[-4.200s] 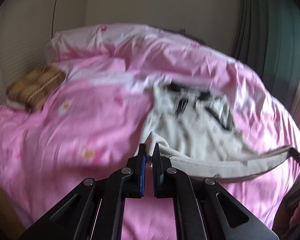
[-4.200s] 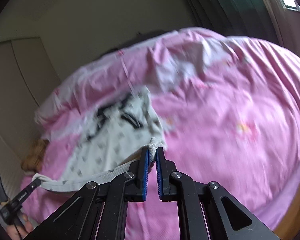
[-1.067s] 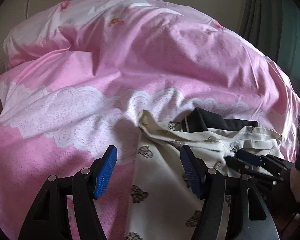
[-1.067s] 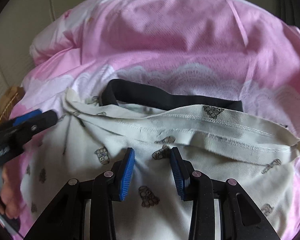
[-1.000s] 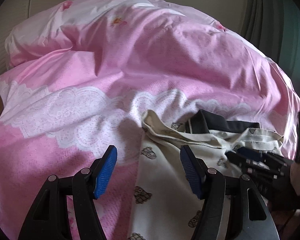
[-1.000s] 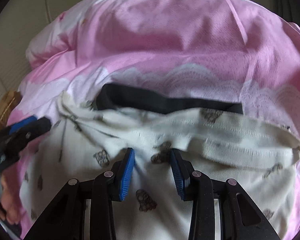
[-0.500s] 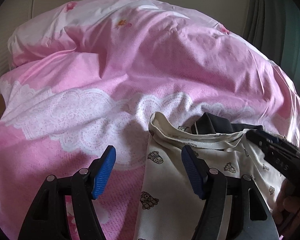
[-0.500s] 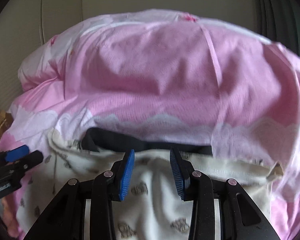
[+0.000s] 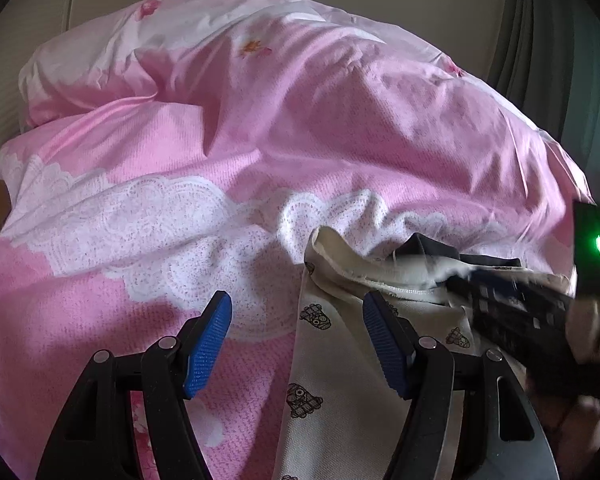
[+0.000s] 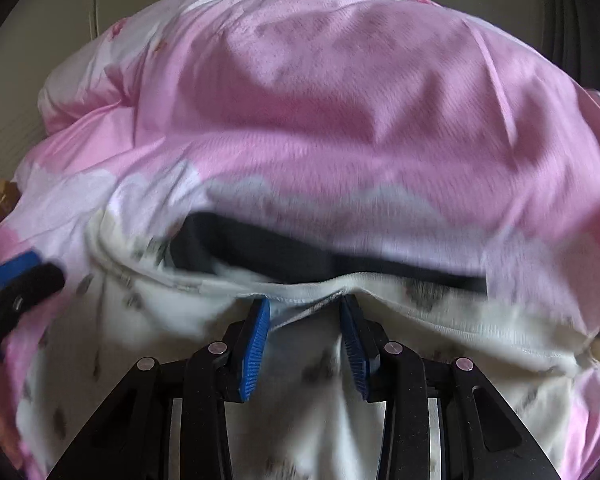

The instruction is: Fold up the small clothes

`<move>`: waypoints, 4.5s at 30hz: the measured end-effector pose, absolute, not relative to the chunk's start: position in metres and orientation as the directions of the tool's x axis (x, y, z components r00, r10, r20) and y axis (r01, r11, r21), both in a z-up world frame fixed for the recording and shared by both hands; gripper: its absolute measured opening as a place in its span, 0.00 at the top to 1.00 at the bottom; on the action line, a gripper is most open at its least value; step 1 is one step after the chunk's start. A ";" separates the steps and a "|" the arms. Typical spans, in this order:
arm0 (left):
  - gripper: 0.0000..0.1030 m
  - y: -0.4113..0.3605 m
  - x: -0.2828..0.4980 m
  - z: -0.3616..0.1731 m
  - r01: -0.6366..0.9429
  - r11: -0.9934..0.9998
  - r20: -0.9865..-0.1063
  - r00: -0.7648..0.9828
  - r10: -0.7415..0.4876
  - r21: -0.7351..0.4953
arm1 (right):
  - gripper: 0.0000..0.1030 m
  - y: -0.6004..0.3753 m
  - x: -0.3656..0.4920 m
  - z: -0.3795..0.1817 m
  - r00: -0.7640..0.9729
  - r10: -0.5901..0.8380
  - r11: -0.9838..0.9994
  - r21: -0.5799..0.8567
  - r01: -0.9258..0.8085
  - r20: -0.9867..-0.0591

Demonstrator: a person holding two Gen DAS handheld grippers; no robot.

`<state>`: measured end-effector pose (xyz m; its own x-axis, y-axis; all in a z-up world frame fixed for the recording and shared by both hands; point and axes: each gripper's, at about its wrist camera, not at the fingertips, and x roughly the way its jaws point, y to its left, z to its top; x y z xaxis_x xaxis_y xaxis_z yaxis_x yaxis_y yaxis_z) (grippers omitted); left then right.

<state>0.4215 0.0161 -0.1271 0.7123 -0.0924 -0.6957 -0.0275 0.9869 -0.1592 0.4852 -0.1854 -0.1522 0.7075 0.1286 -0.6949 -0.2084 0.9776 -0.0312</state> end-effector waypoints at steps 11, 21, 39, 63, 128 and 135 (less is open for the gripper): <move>0.35 0.020 0.422 -0.126 -0.032 0.984 -0.693 0.714 -0.101 -0.176 | 0.63 -0.202 0.470 -0.126 0.742 0.196 0.976 0.057 -0.209 -0.642; 0.35 0.030 0.420 -0.123 -0.064 0.986 -0.690 0.722 -0.060 -0.153 | 0.63 -0.153 0.436 -0.156 0.677 0.185 0.956 -0.029 -0.292 -0.712; 0.32 0.032 0.420 -0.114 -0.069 0.987 -0.697 0.715 -0.054 -0.147 | 0.63 -0.188 0.473 -0.129 0.727 0.170 0.984 0.076 -0.161 -0.666; 0.32 0.016 0.395 -0.117 -0.013 0.995 -0.733 0.677 -0.065 -0.100 | 0.63 -0.311 0.349 -0.117 0.730 -0.058 0.998 -0.011 0.068 -0.681; 0.47 -0.069 0.292 -0.098 0.080 0.997 -0.695 0.717 -0.048 0.013 | 0.43 -0.390 0.256 -0.124 0.765 0.177 0.934 0.350 0.067 -0.619; 0.44 -0.098 0.359 -0.090 0.098 0.995 -0.678 0.730 -0.081 -0.013 | 0.43 -0.407 0.351 -0.122 0.705 0.307 0.919 0.391 -0.046 -0.639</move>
